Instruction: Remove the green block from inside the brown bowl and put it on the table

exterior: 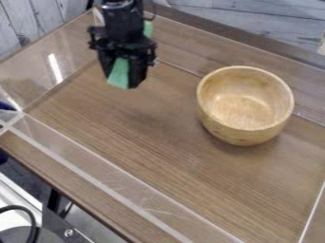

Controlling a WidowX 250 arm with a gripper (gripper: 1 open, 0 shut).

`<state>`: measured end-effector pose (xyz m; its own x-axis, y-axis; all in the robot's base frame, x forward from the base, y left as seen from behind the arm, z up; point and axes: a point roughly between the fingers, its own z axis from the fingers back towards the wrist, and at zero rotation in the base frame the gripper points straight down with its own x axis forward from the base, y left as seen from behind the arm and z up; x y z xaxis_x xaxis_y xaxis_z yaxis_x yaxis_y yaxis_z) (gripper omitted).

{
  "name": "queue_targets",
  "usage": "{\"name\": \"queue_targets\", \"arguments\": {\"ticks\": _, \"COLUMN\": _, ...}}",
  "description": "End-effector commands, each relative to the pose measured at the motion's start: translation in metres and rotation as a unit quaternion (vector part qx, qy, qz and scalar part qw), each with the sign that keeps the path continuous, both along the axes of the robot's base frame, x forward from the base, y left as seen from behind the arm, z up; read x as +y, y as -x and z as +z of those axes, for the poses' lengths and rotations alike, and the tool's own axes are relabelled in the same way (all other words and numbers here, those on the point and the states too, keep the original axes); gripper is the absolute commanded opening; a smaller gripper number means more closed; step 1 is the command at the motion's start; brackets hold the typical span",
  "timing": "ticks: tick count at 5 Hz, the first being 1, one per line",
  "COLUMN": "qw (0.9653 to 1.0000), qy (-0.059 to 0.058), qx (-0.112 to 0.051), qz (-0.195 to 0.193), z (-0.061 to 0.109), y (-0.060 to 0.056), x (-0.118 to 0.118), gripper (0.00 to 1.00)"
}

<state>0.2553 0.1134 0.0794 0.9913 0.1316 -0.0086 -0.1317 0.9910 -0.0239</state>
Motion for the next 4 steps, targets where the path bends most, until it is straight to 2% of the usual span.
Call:
{"name": "queue_targets", "arguments": {"ticks": 1, "qw": 0.9997, "qy": -0.016, "qx": -0.008, "qz": -0.015, "z": -0.001, "y": 0.01, "x": 0.002, "gripper": 0.0}}
{"name": "queue_targets", "arguments": {"ticks": 2, "qw": 0.9995, "qy": -0.015, "qx": 0.011, "qz": -0.027, "z": -0.021, "y": 0.013, "x": -0.005, "gripper": 0.0}}
{"name": "queue_targets", "arguments": {"ticks": 3, "qw": 0.9988, "qy": -0.011, "qx": 0.026, "qz": -0.04, "z": -0.036, "y": 0.008, "x": -0.014, "gripper": 0.0}}
{"name": "queue_targets", "arguments": {"ticks": 4, "qw": 0.9986, "qy": -0.009, "qx": 0.026, "qz": -0.045, "z": -0.039, "y": 0.002, "x": -0.018, "gripper": 0.0}}
